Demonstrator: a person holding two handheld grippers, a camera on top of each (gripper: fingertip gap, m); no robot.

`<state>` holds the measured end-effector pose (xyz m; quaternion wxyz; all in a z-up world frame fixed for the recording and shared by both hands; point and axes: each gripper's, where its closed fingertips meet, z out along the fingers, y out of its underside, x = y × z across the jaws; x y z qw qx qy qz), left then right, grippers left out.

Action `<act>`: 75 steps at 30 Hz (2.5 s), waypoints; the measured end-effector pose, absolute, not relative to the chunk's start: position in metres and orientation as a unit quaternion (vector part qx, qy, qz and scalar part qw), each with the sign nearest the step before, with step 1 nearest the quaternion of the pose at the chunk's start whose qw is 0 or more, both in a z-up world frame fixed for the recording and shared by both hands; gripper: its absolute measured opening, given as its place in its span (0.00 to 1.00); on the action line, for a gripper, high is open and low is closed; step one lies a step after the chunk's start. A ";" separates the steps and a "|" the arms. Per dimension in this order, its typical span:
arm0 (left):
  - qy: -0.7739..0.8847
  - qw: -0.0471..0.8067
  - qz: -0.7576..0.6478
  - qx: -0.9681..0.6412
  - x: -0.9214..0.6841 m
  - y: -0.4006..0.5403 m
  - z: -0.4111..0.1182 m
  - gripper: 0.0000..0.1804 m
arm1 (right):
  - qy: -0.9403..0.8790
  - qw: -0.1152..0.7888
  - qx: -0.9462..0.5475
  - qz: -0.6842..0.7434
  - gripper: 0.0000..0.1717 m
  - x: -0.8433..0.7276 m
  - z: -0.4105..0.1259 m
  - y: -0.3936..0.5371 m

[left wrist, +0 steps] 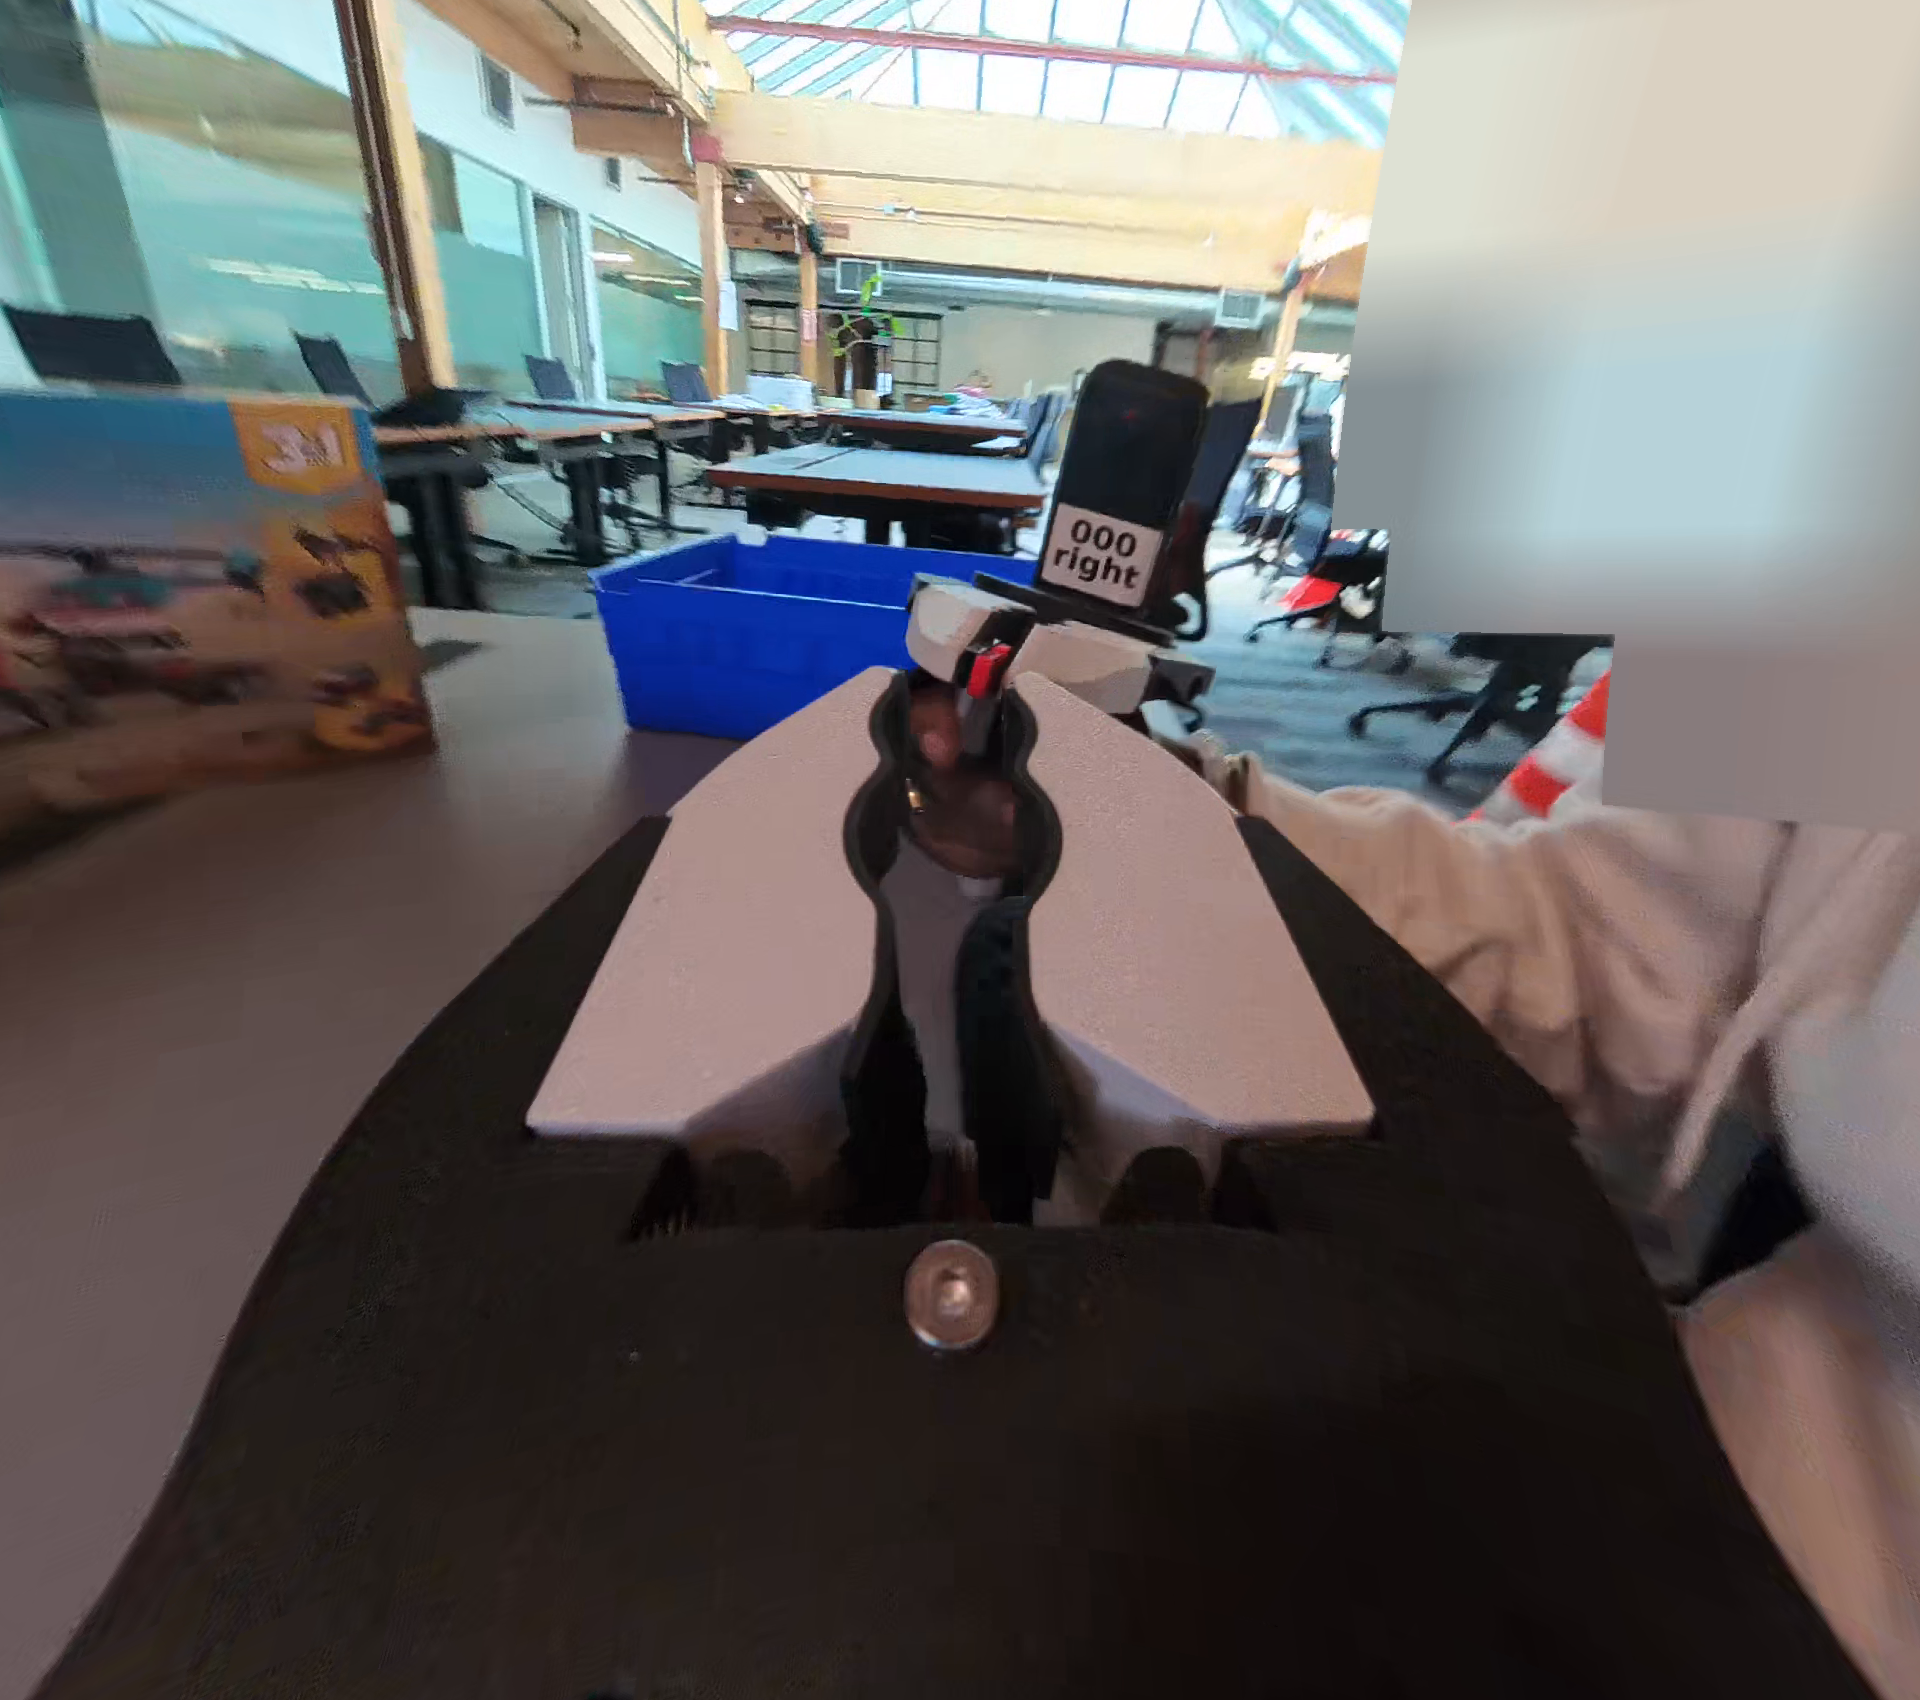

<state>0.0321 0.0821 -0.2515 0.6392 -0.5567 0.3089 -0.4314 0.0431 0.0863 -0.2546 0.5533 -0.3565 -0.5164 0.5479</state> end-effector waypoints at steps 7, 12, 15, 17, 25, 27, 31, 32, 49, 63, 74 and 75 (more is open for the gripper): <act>0.381 0.646 -0.338 -0.568 0.043 0.079 -0.267 0.04 | -0.540 0.532 -0.365 0.541 0.03 0.036 -0.265 0.081; 0.378 0.623 -0.379 -0.570 0.044 0.074 -0.267 0.02 | -0.542 0.521 -0.359 0.553 0.04 0.037 -0.265 0.077; 0.369 0.615 -0.397 -0.572 0.041 0.075 -0.266 0.02 | -0.537 0.523 -0.358 0.557 0.05 0.040 -0.264 0.079; 0.366 0.613 -0.404 -0.572 0.039 0.075 -0.264 0.02 | -0.526 0.524 -0.356 0.567 0.05 0.043 -0.260 0.081; 0.366 0.604 -0.414 -0.574 0.040 0.074 -0.265 0.02 | -0.523 0.514 -0.353 0.581 0.07 0.044 -0.259 0.078; 0.368 0.603 -0.415 -0.574 0.040 0.073 -0.265 0.02 | -0.522 0.509 -0.354 0.586 0.07 0.044 -0.259 0.078; 0.376 0.596 -0.419 -0.572 0.042 0.070 -0.266 0.02 | -0.526 0.505 -0.359 0.583 0.10 0.042 -0.261 0.078; 0.379 0.595 -0.418 -0.572 0.043 0.070 -0.266 0.02 | -0.529 0.499 -0.356 0.587 0.09 0.042 -0.261 0.075; 0.510 0.631 -0.338 -0.476 0.056 0.036 -0.261 0.02 | -0.512 0.425 -0.402 0.629 0.03 0.029 -0.268 0.072; 0.339 0.672 -0.313 -0.579 0.014 0.093 -0.254 0.02 | -0.443 0.515 -0.456 0.575 0.03 0.039 -0.265 0.117; 0.265 0.657 -0.350 -0.613 -0.002 0.110 -0.260 0.02 | -0.436 0.496 -0.447 0.603 0.03 0.041 -0.262 0.113; 0.277 0.657 -0.346 -0.611 0.000 0.109 -0.262 0.02 | -0.432 0.490 -0.446 0.612 0.03 0.041 -0.262 0.112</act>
